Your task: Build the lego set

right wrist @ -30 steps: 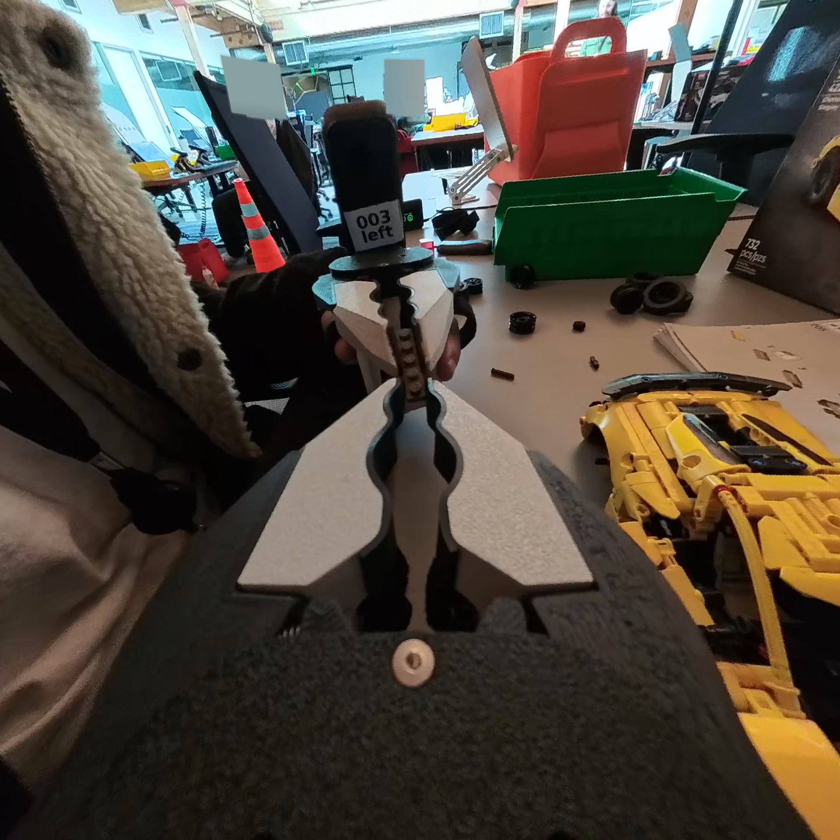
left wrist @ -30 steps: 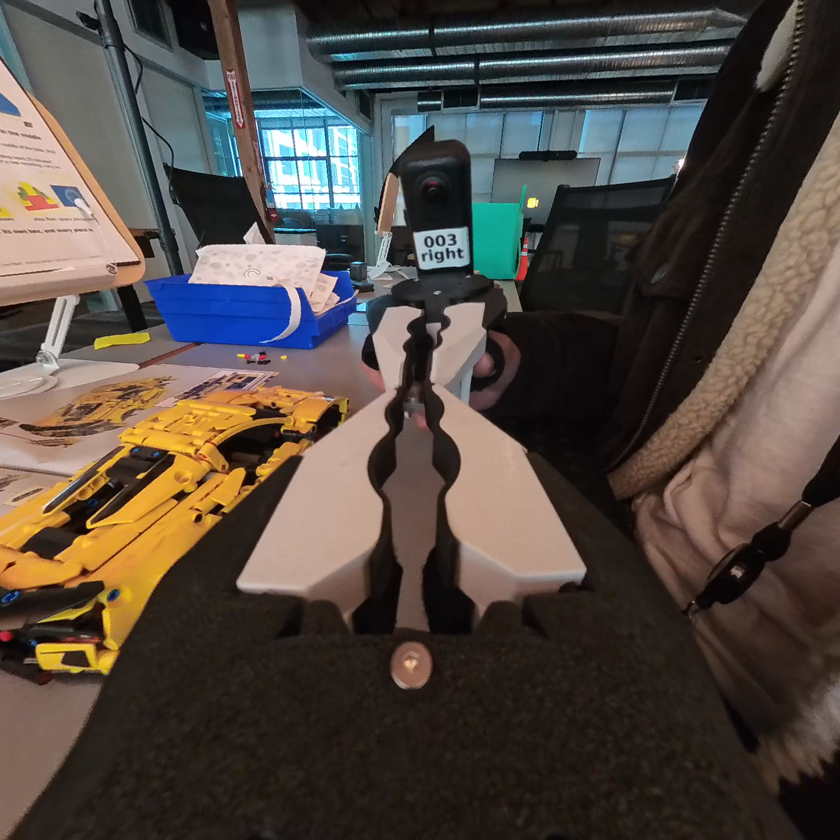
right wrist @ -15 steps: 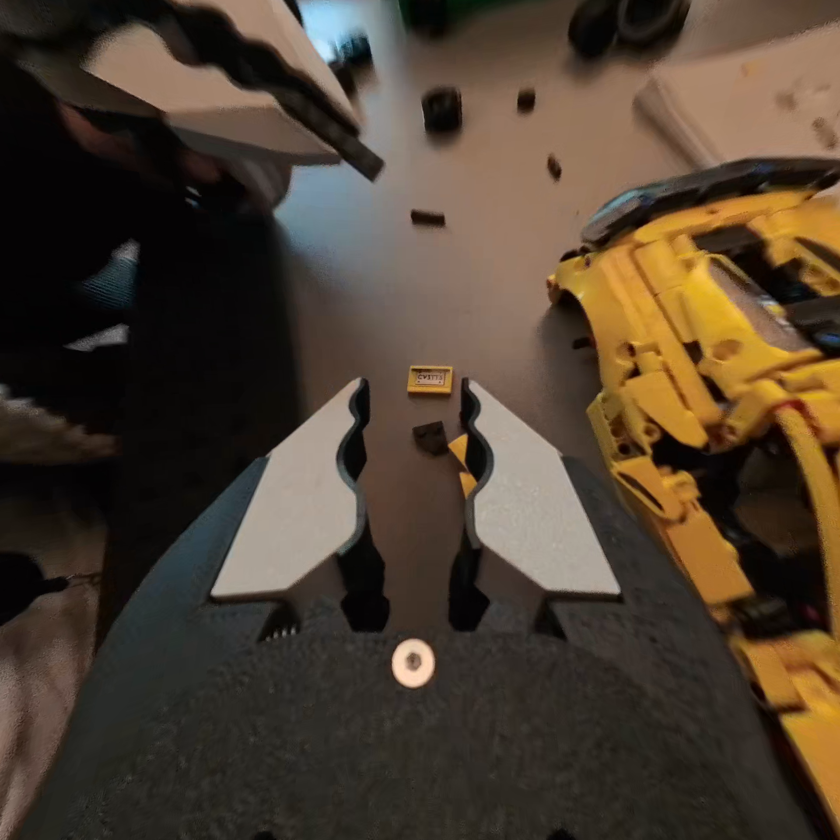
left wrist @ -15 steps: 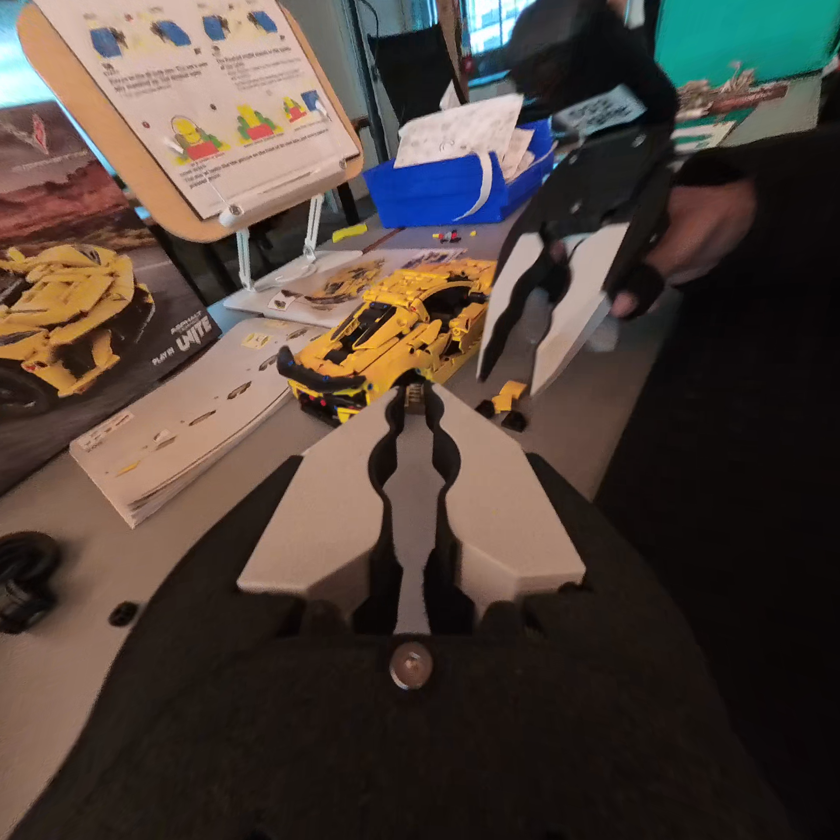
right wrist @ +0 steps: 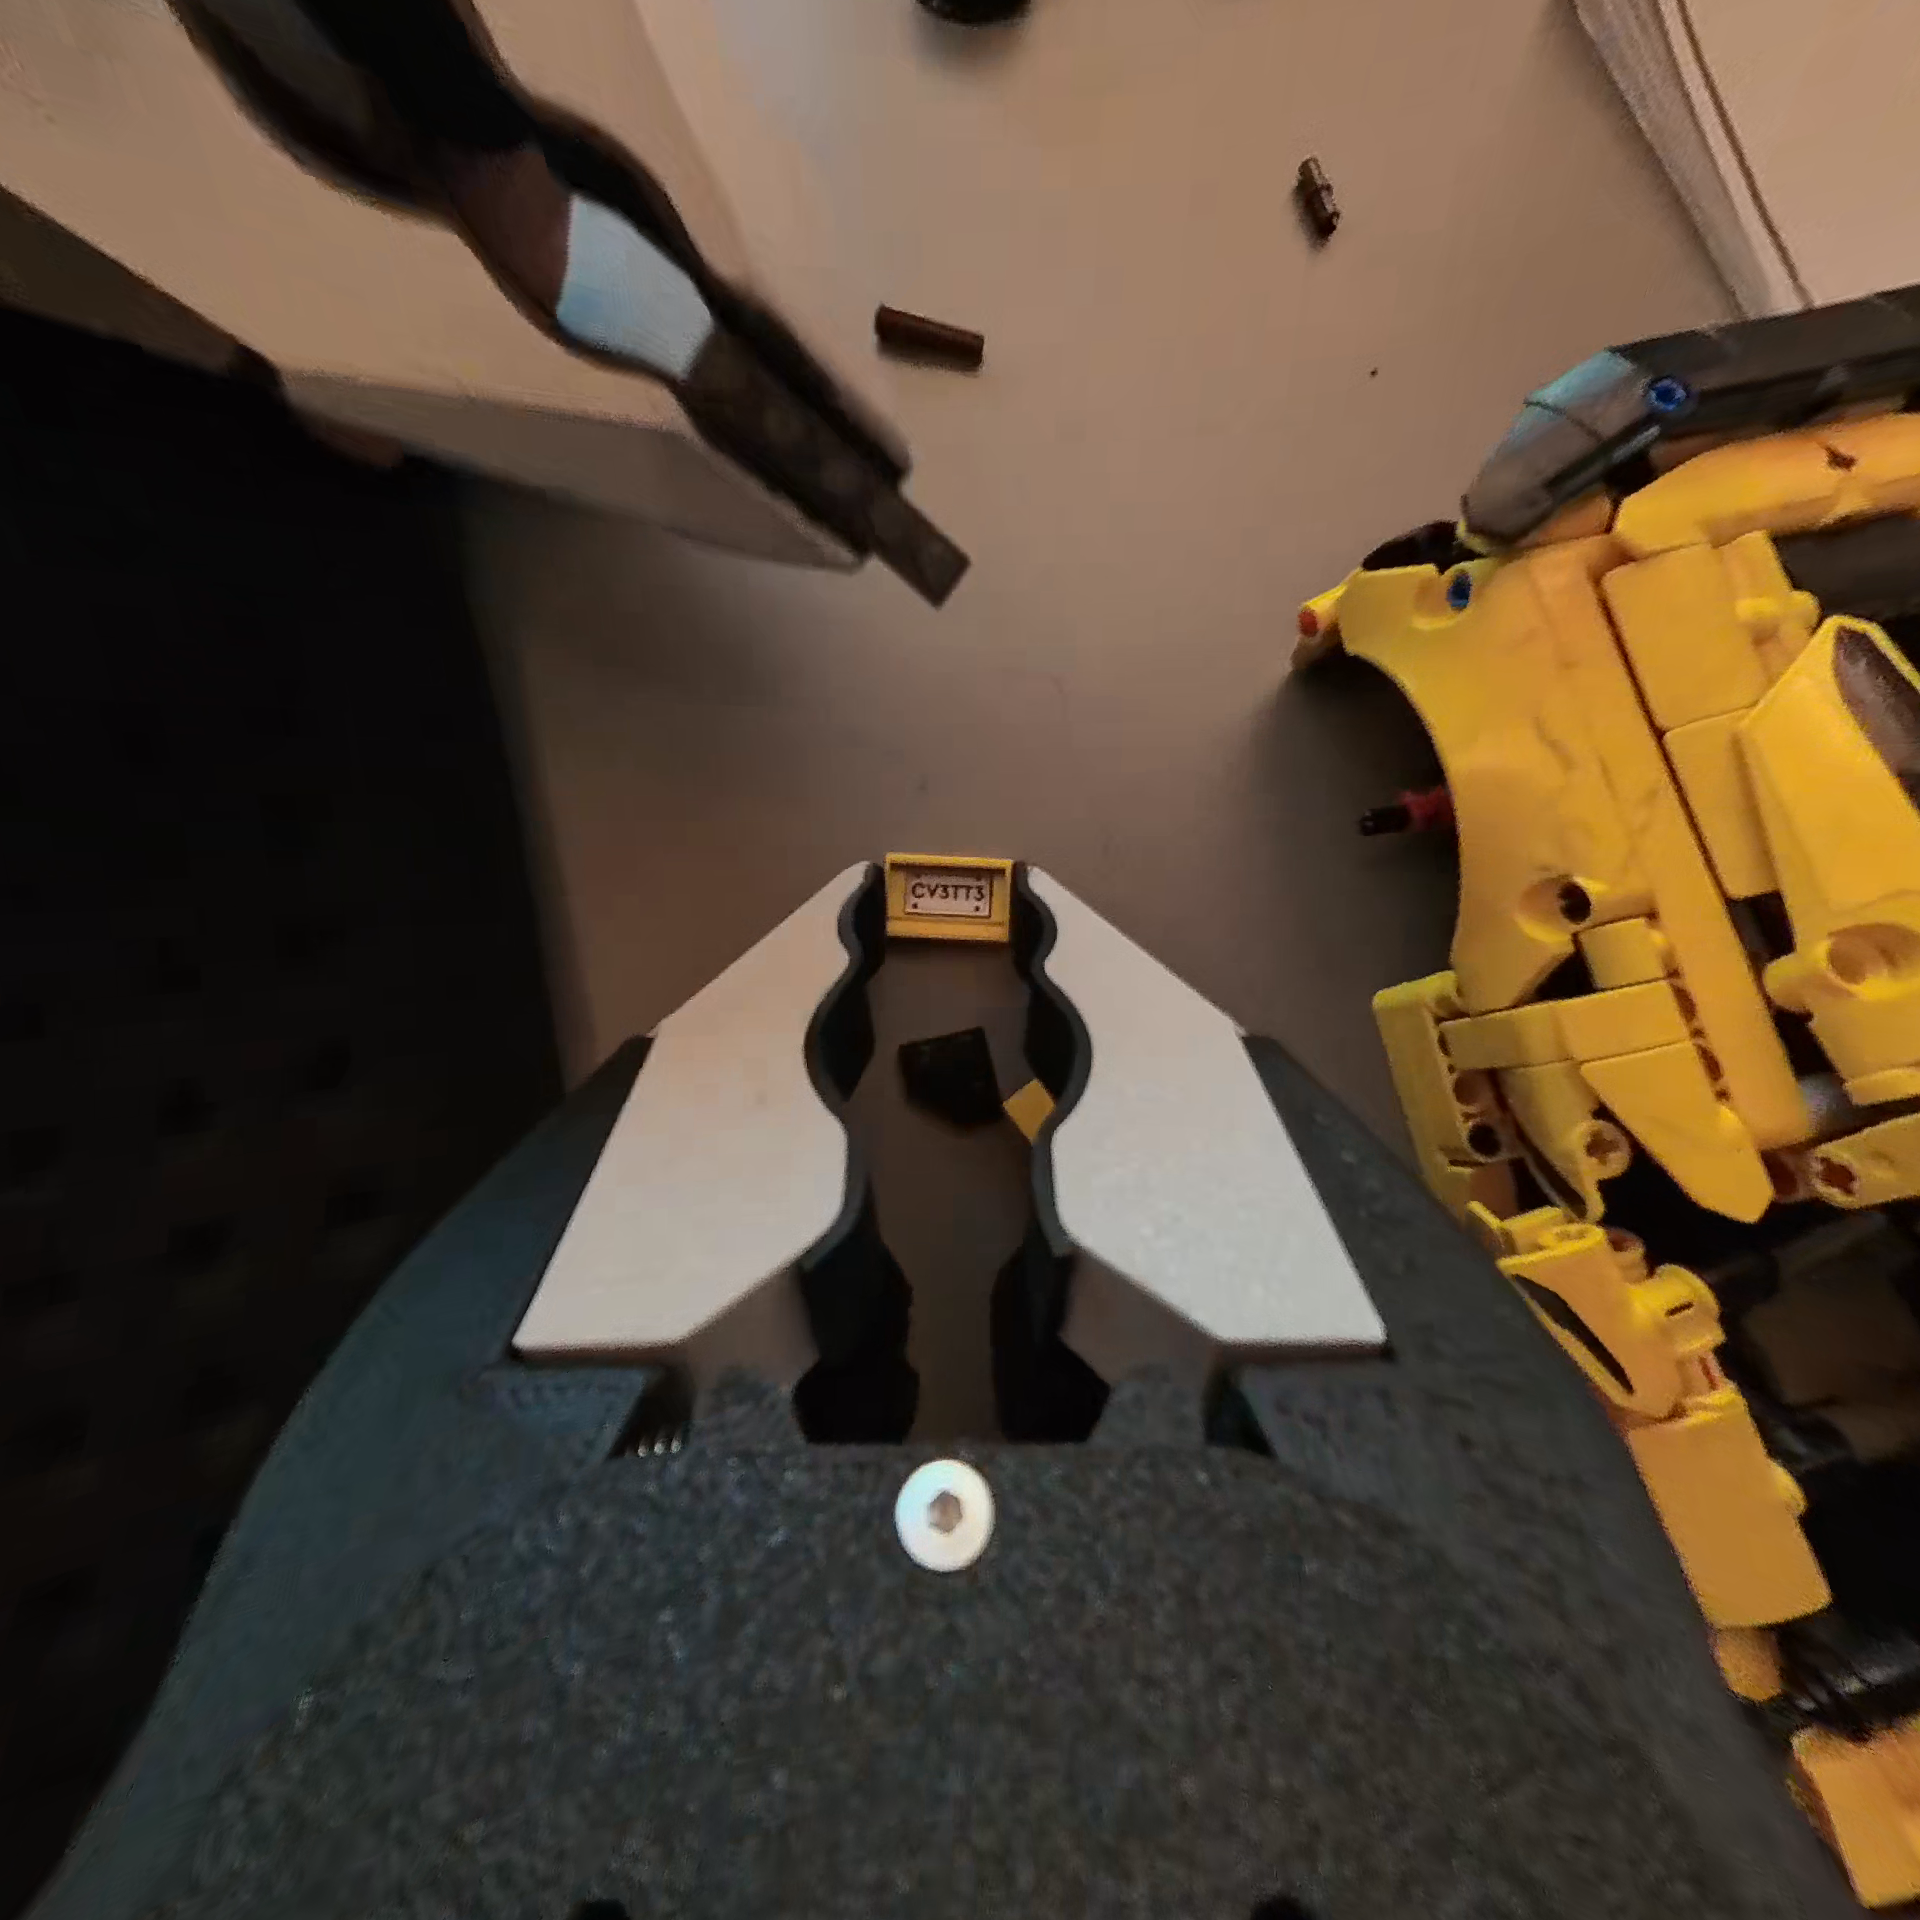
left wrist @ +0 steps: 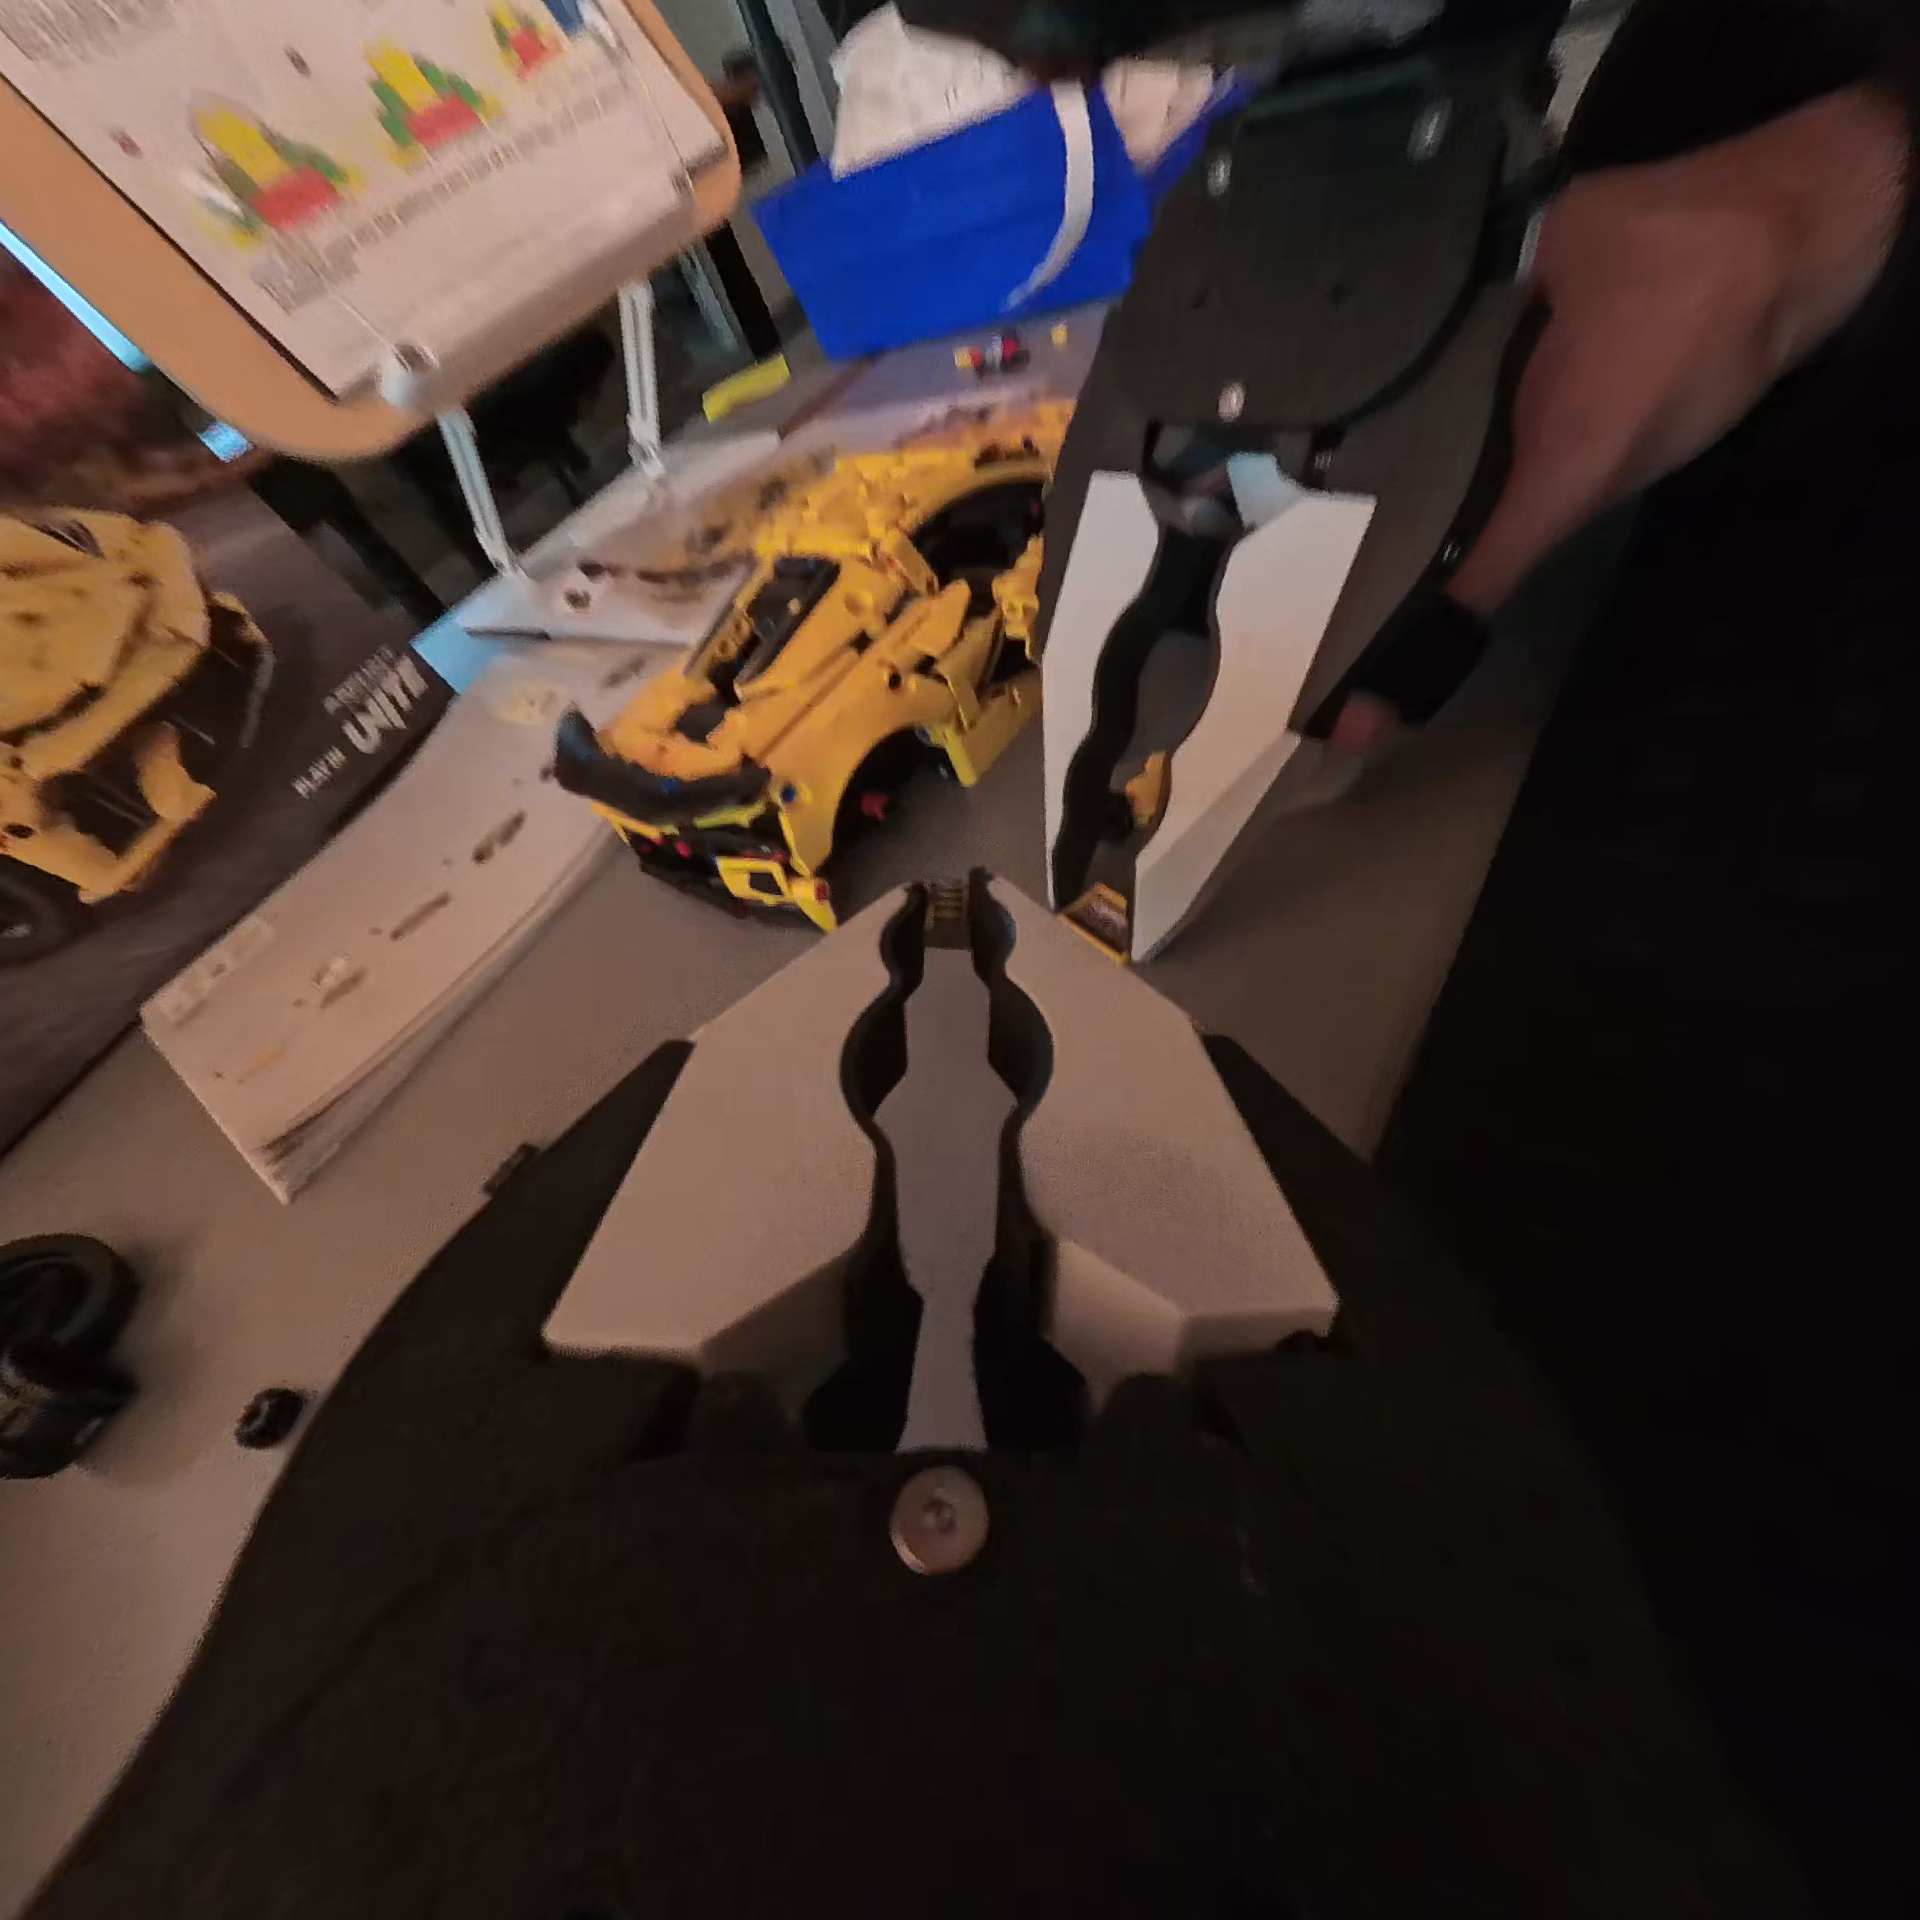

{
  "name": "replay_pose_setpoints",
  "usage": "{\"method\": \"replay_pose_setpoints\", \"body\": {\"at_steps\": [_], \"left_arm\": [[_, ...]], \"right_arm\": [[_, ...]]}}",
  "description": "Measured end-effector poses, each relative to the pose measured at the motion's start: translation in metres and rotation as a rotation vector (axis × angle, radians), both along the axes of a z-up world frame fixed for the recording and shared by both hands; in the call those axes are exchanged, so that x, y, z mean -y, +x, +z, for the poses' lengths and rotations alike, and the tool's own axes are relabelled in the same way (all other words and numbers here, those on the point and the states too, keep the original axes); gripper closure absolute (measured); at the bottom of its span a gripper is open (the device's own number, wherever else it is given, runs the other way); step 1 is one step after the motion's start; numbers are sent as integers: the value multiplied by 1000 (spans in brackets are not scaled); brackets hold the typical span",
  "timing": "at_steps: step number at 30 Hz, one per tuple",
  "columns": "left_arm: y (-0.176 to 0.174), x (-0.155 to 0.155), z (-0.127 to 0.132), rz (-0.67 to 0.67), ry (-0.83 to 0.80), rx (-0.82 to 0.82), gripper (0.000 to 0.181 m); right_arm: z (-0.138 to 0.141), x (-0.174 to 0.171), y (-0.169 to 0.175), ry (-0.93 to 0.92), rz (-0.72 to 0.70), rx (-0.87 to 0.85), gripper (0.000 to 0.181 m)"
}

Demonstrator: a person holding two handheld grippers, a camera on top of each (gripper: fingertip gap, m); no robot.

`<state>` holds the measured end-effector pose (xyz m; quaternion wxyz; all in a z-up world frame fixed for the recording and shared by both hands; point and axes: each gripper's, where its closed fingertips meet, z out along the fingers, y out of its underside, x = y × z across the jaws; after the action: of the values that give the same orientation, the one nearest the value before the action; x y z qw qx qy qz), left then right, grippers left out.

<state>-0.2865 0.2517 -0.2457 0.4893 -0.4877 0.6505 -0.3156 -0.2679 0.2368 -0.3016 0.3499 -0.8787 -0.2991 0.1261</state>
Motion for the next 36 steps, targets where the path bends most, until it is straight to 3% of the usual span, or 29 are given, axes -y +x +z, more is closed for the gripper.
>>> {"method": "replay_pose_setpoints", "body": {"at_steps": [6,13,19,23,27,36], "left_arm": [[23,13,-37,-16,-174,-282,174],[25,20,-54,38,-186,-474,174],[11,26,-52,6,-169,-503,154],[-1,20,-52,-22,-204,-494,158],[2,33,-54,-119,-200,-498,168],[-2,33,-52,-181,-213,-465,167]], "right_arm": [[22,-2,15,44,-82,-168,157],[21,7,19,48,-69,-175,157],[16,9,14,43,-61,-110,157],[23,9,4,38,-92,-165,157],[17,5,-1,13,-146,-144,157],[9,4,-3,13,-170,-69,157]]}}
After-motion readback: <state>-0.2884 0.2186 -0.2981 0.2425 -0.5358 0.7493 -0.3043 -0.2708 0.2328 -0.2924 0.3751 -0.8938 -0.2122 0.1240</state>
